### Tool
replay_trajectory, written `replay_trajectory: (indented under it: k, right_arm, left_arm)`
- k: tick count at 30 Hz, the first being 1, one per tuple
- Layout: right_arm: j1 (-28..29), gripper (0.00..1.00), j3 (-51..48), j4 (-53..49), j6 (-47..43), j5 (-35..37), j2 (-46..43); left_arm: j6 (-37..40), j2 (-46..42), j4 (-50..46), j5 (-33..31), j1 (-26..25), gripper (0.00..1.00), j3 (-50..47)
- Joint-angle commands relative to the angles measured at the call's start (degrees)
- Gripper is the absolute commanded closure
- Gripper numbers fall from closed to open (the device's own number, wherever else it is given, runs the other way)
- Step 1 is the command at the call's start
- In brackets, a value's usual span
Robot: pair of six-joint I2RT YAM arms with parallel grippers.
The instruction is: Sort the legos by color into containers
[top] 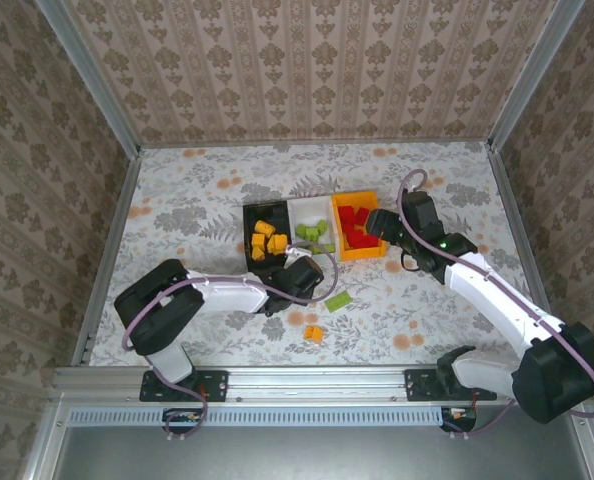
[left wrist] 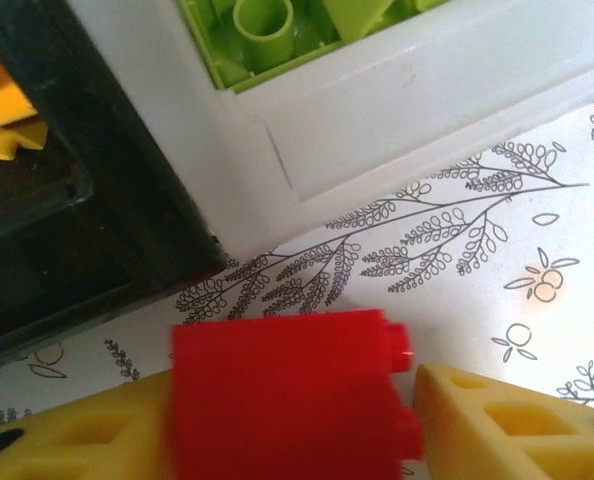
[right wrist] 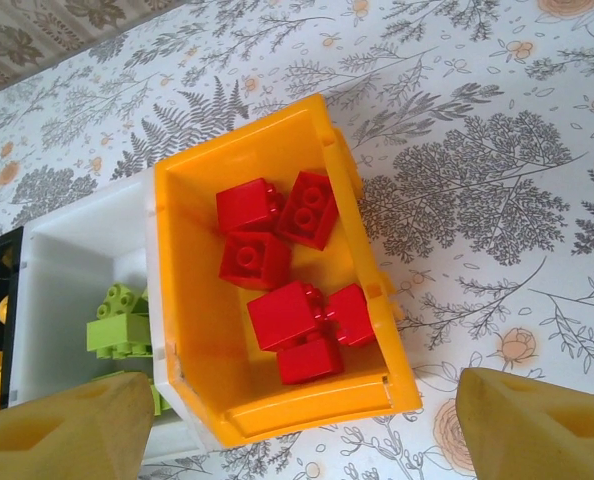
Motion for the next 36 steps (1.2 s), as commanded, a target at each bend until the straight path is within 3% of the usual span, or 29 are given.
replay_trajectory:
  k: [1, 6, 14, 26, 33, 36]
  right_arm:
    - [-0.3, 0.2, -0.7, -0.1, 0.4, -1.0, -1.1]
    - [-1.1, 0.2, -1.3, -0.4, 0.7, -0.1, -1.5]
    - [-3.4, 0.2, -4.0, 0.1, 2.0, 0.2, -3.0]
    - [-4.1, 0.2, -6.0, -1.1, 2.4, 0.0, -4.3]
    - [-4.2, 0.2, -6.9, -0.9, 1.8, -0.7, -5.3]
    - [-4.1, 0.19, -7.9, -0.5, 1.6, -2.1, -5.4]
  left_arm:
    - [1.1, 0.5, 0.6, -1.2, -0.1, 0.49, 1.0]
    - [1.6, -2.0, -1.5, -0.9, -1.0, 0.59, 1.3]
    - [4.3, -9.6, -6.1, 3.8, -3.5, 0.6, 8.4]
    - [10.3, 11.6, -0.2, 16.0, 5.5, 0.59, 33.9]
    - [8.9, 17.3, 1.5, 17.8, 7.7, 0.4, 40.3]
    - [8.0, 15.6, 2.9, 17.9, 8.0, 0.26, 39.4]
